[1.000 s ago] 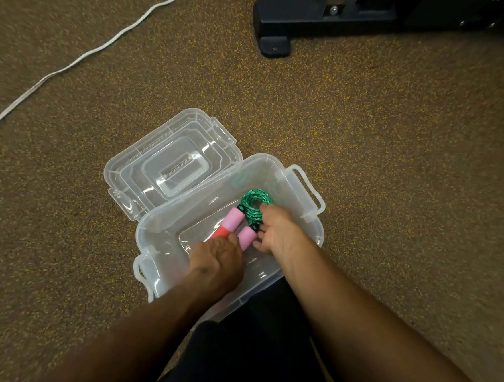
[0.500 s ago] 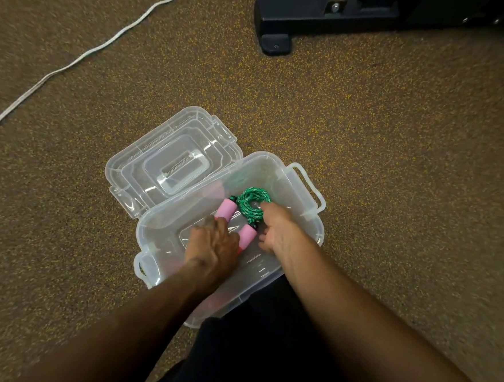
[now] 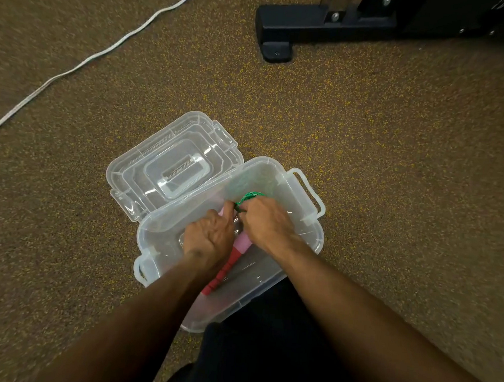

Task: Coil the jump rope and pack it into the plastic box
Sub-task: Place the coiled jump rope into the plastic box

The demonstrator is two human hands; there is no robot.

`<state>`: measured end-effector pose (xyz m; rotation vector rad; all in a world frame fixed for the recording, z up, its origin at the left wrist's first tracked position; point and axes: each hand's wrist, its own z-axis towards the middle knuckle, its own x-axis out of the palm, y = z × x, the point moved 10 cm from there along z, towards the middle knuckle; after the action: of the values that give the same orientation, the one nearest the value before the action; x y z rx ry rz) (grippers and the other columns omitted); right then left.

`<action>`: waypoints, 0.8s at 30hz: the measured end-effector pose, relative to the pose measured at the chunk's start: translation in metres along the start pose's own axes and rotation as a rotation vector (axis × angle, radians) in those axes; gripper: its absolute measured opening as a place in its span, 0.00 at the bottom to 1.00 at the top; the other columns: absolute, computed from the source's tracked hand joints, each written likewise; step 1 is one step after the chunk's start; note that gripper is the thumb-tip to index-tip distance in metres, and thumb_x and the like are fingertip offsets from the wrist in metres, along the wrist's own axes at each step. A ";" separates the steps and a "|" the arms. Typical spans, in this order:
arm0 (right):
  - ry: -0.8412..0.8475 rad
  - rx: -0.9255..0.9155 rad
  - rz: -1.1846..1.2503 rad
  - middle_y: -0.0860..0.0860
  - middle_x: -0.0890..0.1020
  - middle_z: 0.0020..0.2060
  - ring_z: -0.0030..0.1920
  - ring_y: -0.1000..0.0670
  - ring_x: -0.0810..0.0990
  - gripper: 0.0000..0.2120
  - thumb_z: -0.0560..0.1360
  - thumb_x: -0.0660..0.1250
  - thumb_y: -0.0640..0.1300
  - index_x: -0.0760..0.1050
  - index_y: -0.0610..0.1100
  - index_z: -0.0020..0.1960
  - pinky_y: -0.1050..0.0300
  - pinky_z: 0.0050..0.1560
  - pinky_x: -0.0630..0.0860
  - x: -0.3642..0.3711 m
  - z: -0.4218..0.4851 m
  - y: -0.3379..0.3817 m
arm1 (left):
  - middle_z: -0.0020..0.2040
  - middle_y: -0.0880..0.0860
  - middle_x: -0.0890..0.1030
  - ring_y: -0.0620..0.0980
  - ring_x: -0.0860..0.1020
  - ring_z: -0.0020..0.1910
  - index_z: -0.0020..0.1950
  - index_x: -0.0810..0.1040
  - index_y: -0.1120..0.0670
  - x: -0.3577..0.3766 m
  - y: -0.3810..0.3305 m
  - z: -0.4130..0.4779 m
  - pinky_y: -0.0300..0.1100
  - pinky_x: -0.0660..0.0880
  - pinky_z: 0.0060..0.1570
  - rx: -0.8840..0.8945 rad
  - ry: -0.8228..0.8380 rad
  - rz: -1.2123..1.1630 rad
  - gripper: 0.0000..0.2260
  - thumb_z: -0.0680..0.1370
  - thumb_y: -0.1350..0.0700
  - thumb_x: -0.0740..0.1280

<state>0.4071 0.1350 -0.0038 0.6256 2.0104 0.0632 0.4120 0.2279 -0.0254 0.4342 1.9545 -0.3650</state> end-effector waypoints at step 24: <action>0.090 0.062 0.249 0.48 0.83 0.56 0.56 0.46 0.81 0.14 0.80 0.66 0.49 0.77 0.48 0.64 0.53 0.54 0.77 -0.003 -0.015 -0.015 | 0.57 0.55 0.78 0.57 0.81 0.50 0.64 0.68 0.53 -0.032 -0.007 -0.001 0.46 0.70 0.40 0.067 0.088 -0.031 0.20 0.78 0.44 0.65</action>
<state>0.3896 0.1238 0.0015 0.9256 2.0166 0.1813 0.4206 0.2178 0.0041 0.4701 2.0407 -0.4390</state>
